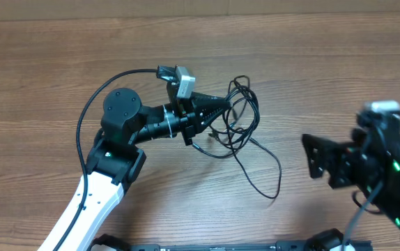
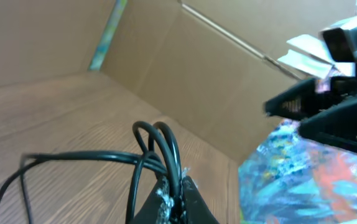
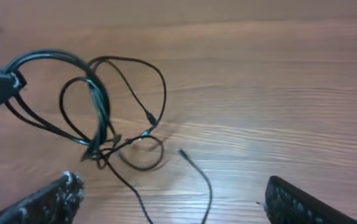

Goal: Untangle cables

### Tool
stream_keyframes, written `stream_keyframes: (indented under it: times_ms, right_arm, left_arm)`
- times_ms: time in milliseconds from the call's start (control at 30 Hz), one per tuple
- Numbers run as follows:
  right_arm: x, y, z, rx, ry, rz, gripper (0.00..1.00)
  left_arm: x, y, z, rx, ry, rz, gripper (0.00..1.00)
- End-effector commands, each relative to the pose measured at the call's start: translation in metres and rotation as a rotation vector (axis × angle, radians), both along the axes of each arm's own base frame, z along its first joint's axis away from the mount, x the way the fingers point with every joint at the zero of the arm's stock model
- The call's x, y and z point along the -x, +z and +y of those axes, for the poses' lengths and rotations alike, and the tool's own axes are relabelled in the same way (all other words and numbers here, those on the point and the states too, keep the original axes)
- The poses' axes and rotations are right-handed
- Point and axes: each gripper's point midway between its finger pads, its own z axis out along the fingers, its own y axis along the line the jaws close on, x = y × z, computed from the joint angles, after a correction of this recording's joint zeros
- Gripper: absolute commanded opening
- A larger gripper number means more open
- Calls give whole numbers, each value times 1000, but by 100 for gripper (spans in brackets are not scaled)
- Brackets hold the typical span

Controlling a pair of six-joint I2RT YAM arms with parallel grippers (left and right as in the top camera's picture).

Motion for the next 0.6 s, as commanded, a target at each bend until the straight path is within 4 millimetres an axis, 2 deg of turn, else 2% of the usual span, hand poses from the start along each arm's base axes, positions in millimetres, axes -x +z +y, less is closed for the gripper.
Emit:
stream_keyframes:
  times_ms: [0,100,167,233,300,400,567]
  right_arm:
    - [-13,-7,32,-42,147,64,87]
    - [-29,-20,52,-65,210,133,85]
    - [-47,-40,60,-44,220,207,84]
    - [-51,-50,73,-31,314,241,78]
    - [-57,-59,86,-38,386,267,78]
    - [-69,-67,90,-35,385,280,77]
    - [-79,-71,94,-35,385,280,77]
  left_arm:
    - [8,13,-3,29,-37,-3,4]
    - [8,13,-3,32,-36,6,4]
    - [7,13,-2,32,-33,7,4]
    - [7,13,-2,32,-31,6,4]
    - [6,13,-2,32,-29,6,4]
    - [6,13,-2,32,-28,6,4]
    - [6,13,-2,33,-26,6,4]
